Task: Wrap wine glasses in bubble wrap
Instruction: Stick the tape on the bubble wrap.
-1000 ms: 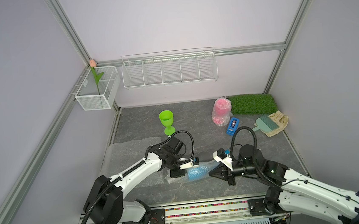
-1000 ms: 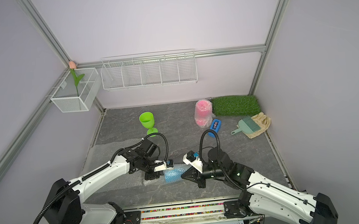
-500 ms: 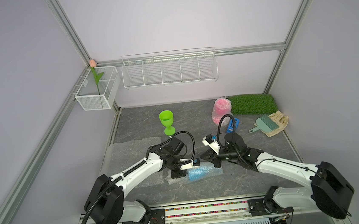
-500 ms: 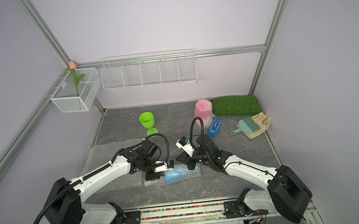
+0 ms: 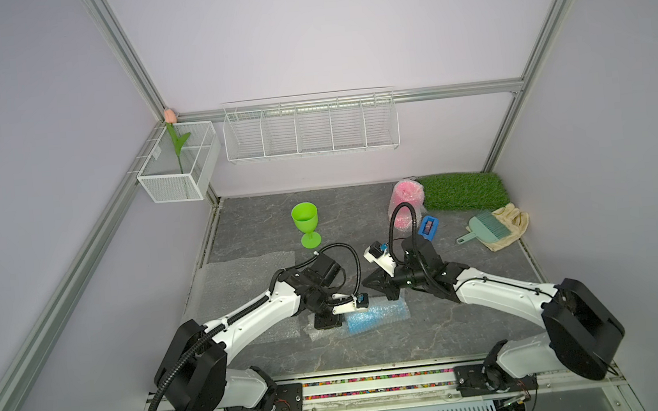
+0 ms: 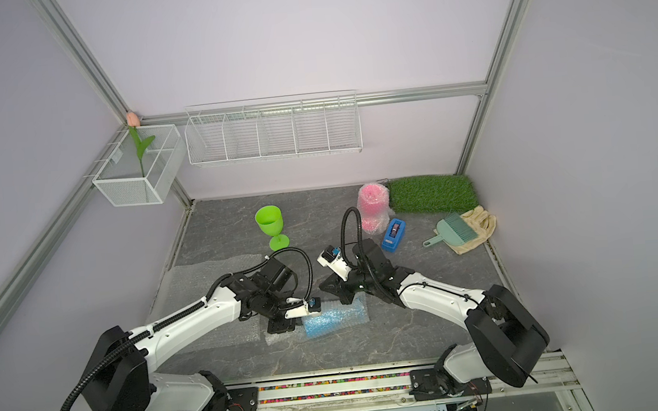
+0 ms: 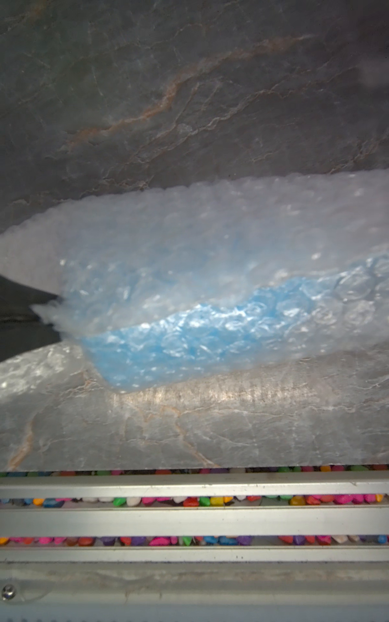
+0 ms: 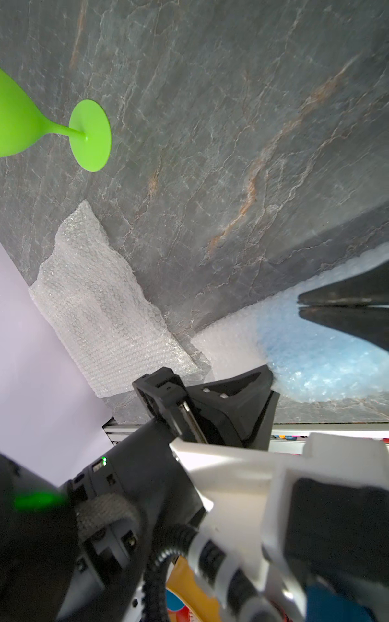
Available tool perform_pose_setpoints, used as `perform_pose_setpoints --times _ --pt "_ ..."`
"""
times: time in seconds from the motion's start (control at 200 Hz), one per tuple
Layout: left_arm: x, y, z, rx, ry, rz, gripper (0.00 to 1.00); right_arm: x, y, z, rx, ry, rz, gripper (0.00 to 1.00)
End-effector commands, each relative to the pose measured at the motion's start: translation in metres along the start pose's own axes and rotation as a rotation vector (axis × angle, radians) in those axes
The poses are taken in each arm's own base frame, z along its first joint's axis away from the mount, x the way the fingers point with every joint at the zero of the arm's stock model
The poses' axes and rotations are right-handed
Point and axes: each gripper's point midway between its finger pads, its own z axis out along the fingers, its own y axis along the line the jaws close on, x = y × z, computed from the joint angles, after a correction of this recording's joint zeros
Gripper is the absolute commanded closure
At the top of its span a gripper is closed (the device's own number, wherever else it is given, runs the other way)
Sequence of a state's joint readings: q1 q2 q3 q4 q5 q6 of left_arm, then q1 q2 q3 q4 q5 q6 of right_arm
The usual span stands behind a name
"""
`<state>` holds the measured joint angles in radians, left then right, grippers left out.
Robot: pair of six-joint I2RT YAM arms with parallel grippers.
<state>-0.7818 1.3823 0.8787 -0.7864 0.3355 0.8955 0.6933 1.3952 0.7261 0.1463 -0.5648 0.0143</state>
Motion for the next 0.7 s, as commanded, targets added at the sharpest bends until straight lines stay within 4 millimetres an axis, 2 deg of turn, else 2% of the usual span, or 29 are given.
perform_pose_setpoints --times 0.0,0.105,0.205,0.415,0.56,0.695 --pt "0.008 -0.008 0.007 0.025 0.035 0.001 0.98 0.007 0.003 -0.009 0.009 0.003 -0.003 0.93" --pt "0.008 -0.008 0.008 0.025 0.037 0.001 0.98 0.007 0.009 -0.017 0.005 -0.007 0.000 0.93" --pt "0.008 -0.008 0.008 0.027 0.038 0.002 0.98 0.002 0.024 -0.028 -0.034 -0.044 -0.016 0.93" --pt "0.009 -0.008 0.009 0.031 0.045 0.000 0.98 -0.014 0.079 -0.057 -0.216 -0.142 -0.076 0.93" --pt "0.009 -0.009 0.009 0.031 0.044 0.003 0.98 -0.007 0.109 -0.071 -0.304 -0.125 -0.092 0.93" --pt "0.009 -0.008 0.008 0.027 0.044 0.006 0.98 -0.002 0.127 -0.075 -0.345 -0.123 -0.106 0.93"
